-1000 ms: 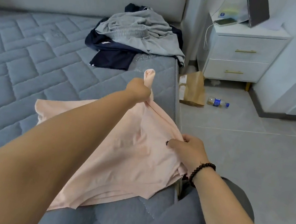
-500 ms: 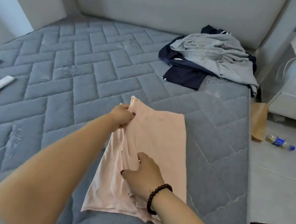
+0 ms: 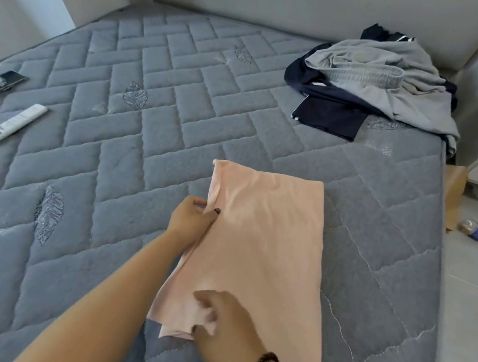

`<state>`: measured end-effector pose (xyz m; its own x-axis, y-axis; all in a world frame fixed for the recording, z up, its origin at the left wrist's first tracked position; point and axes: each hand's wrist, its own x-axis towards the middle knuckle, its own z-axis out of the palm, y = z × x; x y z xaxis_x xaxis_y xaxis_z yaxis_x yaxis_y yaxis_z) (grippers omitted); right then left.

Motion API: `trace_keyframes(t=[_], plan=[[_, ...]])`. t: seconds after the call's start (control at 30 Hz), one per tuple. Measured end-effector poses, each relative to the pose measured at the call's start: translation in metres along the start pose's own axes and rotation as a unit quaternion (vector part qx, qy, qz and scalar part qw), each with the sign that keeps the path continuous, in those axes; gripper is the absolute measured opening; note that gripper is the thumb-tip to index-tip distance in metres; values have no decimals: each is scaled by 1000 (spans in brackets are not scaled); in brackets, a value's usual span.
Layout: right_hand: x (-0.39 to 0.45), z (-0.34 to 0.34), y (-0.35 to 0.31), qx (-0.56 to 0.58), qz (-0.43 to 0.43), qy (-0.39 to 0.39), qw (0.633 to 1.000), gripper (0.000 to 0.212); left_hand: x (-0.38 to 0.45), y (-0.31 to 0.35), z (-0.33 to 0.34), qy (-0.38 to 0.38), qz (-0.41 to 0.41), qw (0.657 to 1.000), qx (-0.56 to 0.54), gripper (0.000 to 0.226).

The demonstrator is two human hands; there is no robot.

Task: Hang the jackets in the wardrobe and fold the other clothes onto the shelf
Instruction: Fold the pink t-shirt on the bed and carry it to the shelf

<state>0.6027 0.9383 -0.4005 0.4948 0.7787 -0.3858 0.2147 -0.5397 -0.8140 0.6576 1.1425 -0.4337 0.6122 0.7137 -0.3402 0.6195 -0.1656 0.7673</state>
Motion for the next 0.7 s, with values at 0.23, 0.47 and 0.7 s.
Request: trace_keyframes(t=[0.23,0.47,0.7], plan=[[-23,-60,87,-88,107,291,946,35,-69,-47,7,145,45,987,49,33],[-49,-62,111,25,181,319,930,45,-109,-72,-5,135,6,979,154,31],[-71,-75,113,187,218,246,926,19,-142,-77,-12,49,8,974,222,57]])
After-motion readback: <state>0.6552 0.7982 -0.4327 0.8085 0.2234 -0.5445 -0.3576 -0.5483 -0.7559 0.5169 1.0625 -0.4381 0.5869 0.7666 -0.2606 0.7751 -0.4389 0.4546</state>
